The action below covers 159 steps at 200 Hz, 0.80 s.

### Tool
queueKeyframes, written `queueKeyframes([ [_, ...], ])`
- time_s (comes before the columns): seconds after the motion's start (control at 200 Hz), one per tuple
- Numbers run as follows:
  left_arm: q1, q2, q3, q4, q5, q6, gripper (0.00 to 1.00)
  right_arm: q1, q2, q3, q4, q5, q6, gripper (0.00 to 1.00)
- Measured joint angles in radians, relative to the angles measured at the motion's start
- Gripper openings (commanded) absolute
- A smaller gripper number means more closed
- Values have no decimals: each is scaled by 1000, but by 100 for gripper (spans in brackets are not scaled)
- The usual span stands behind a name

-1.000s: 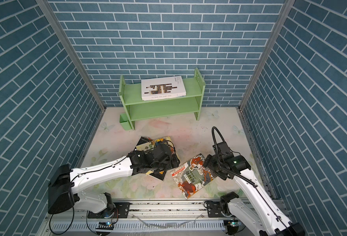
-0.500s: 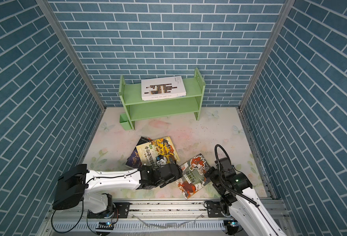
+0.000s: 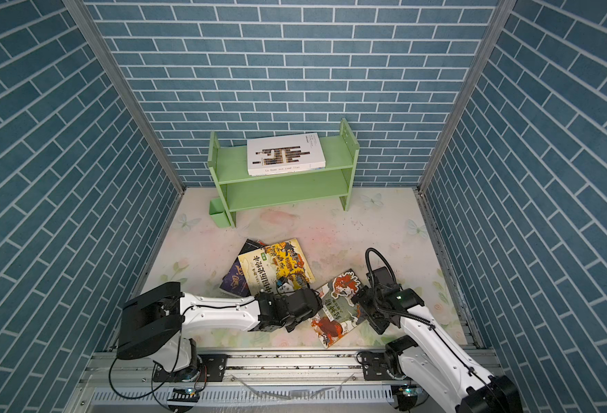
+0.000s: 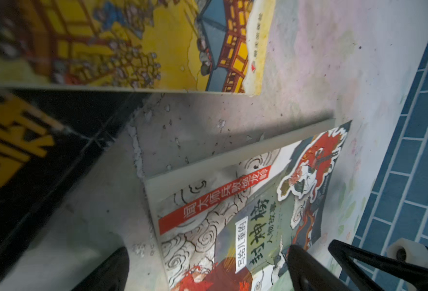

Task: Stacking books/files
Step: Move the book to the middle-right of the table.

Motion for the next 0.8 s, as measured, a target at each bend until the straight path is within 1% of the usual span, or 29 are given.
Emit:
queueKeyframes([
  [0.12,29,32,23,49,49,3,100,2,38,-16,68,0,21,90],
  [0.225,61,76,71,71,90,31,100,2,63,-23,121,1,40,90],
  [0.325,97,134,140,76,128,83,100,2,85,-23,180,0,47,89],
  [0.44,149,189,240,66,160,182,100,2,119,-4,233,-1,45,89],
  [0.555,215,194,329,69,177,301,100,2,165,100,223,13,3,91],
  [0.665,284,169,363,106,195,401,100,-12,196,248,201,44,-78,92],
  [0.73,323,156,373,108,218,444,100,-41,211,318,195,59,-127,92],
  [0.795,351,155,396,74,235,472,100,-95,241,383,170,73,-176,92],
])
